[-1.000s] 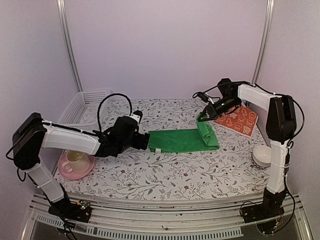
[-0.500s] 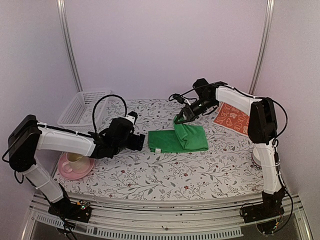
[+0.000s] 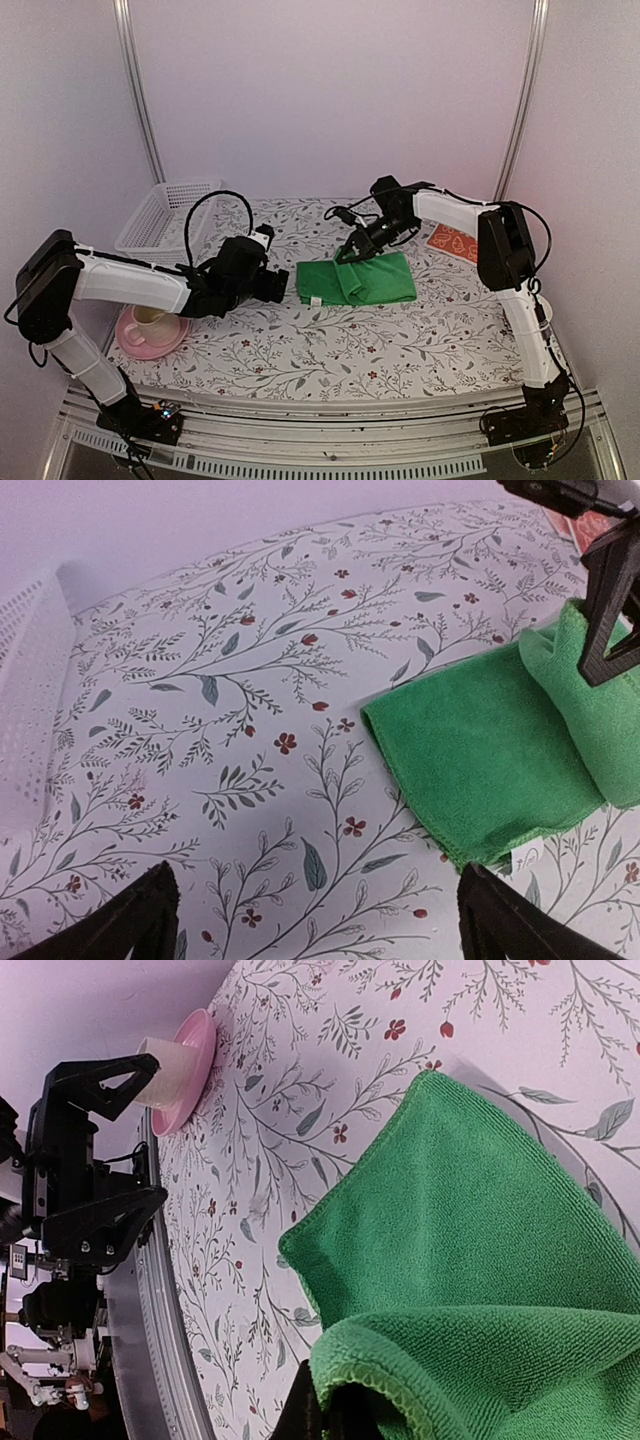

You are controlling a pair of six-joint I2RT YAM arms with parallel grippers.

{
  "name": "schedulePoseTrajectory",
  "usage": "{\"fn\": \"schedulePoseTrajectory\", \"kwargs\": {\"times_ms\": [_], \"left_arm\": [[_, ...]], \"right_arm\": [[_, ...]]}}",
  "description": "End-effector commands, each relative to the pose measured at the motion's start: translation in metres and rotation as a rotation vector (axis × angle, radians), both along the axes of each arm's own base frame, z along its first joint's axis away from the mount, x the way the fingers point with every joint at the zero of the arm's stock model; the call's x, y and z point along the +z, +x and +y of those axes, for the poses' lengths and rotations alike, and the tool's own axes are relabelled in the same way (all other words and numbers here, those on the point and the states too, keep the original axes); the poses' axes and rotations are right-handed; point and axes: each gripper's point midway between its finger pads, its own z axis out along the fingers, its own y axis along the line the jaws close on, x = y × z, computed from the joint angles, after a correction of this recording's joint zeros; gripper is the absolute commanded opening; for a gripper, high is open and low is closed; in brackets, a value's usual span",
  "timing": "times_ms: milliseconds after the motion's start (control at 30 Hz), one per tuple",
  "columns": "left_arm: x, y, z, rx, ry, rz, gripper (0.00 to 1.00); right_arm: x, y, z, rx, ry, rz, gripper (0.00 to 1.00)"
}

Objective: Roll the towels
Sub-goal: Fold the towel at the center of the board.

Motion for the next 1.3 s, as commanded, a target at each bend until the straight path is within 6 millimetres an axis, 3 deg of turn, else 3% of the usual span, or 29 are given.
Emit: {"fn": "schedulePoseTrajectory", "kwargs": {"times_ms": [0, 200, 433, 533, 633, 733, 833, 967, 1133, 1267], "left_arm": [[0.001, 0.002, 0.004, 0.013, -0.014, -0.001, 0.97], [-0.002, 0.005, -0.001, 0.001, -0.026, 0.011, 0.97], [-0.003, 0.010, -0.018, -0.104, -0.165, 0.049, 0.97], [-0.005, 0.010, -0.024, -0.126, -0.195, 0.057, 0.97], [-0.011, 0.011, -0.032, -0.151, -0.208, 0.076, 0.97], [-0.017, 0.011, -0.039, -0.172, -0.223, 0.092, 0.97], [-0.017, 0.012, -0.046, -0.199, -0.251, 0.097, 0.97], [-0.015, 0.020, -0.055, -0.240, -0.273, 0.101, 0.97], [-0.017, 0.045, -0.065, -0.298, -0.294, 0.132, 0.97], [-0.021, 0.066, -0.077, -0.364, -0.365, 0.188, 0.97]], "right_arm": [[0.008, 0.007, 0.014, 0.007, 0.066, -0.025, 0.02], [0.001, 0.005, 0.028, 0.013, 0.089, -0.014, 0.02], [-0.003, 0.001, 0.041, 0.023, 0.108, -0.006, 0.05], [-0.005, -0.002, 0.048, 0.031, 0.117, -0.005, 0.16], [-0.003, -0.006, 0.054, 0.054, 0.158, 0.001, 0.37], [0.010, -0.008, 0.058, 0.058, 0.199, 0.032, 0.52], [0.030, -0.011, 0.057, 0.077, 0.229, 0.005, 0.58], [0.056, -0.008, 0.039, 0.061, 0.228, -0.079, 0.61], [0.095, 0.000, -0.016, -0.014, 0.176, -0.223, 0.64], [0.092, 0.000, -0.063, -0.054, 0.061, -0.366, 0.65]]}}
